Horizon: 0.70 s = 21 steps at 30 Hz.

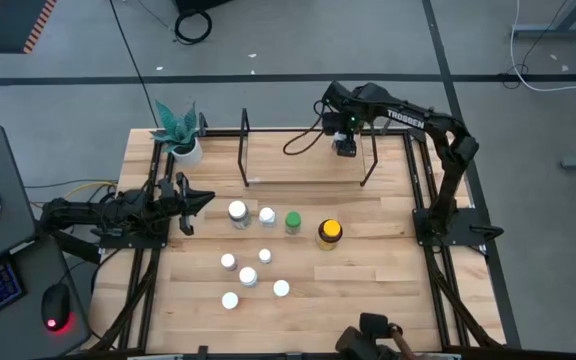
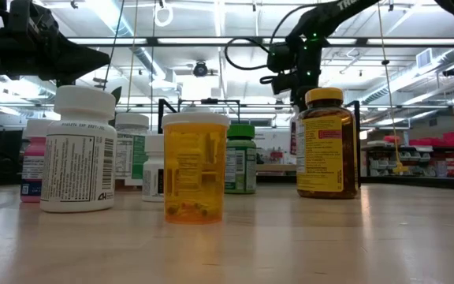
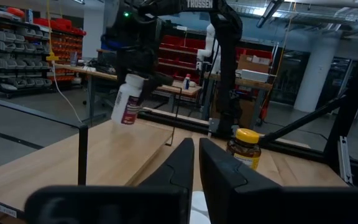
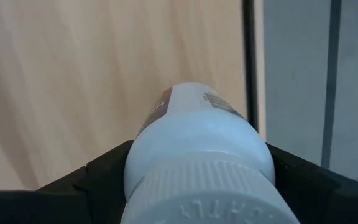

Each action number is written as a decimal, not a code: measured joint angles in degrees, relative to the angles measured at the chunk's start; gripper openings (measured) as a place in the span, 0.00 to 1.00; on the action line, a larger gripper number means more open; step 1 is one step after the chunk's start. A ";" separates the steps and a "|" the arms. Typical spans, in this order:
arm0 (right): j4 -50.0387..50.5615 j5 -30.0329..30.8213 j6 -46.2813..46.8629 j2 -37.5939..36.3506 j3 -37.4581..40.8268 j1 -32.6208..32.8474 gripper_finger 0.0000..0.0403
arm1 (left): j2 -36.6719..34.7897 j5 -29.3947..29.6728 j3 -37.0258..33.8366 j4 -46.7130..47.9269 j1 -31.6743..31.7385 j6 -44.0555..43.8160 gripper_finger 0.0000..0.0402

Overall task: Pick and place medicine bottles onto shelf by color
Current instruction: Put the large white medicine bottle on the shelf

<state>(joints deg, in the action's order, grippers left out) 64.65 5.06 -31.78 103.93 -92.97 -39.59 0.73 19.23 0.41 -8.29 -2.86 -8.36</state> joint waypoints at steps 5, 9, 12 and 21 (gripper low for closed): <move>5.76 0.85 0.80 3.30 -7.30 -0.29 0.78 | 0.00 0.00 0.01 -0.01 -0.01 0.00 0.07; 8.69 -0.69 0.99 7.77 -15.37 -0.37 0.78 | 0.01 0.01 0.00 0.01 -0.01 0.00 0.09; 11.18 -2.33 1.38 10.34 -19.34 -0.81 0.78 | 0.00 0.01 0.00 0.00 0.01 0.00 0.10; 13.35 -4.02 2.83 12.38 -19.54 -3.44 0.78 | 0.00 0.00 0.00 -0.01 0.00 0.00 0.09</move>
<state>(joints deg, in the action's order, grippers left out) 78.00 1.05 -28.95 116.31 -112.50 -43.03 0.73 19.23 0.42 -8.29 -2.86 -8.36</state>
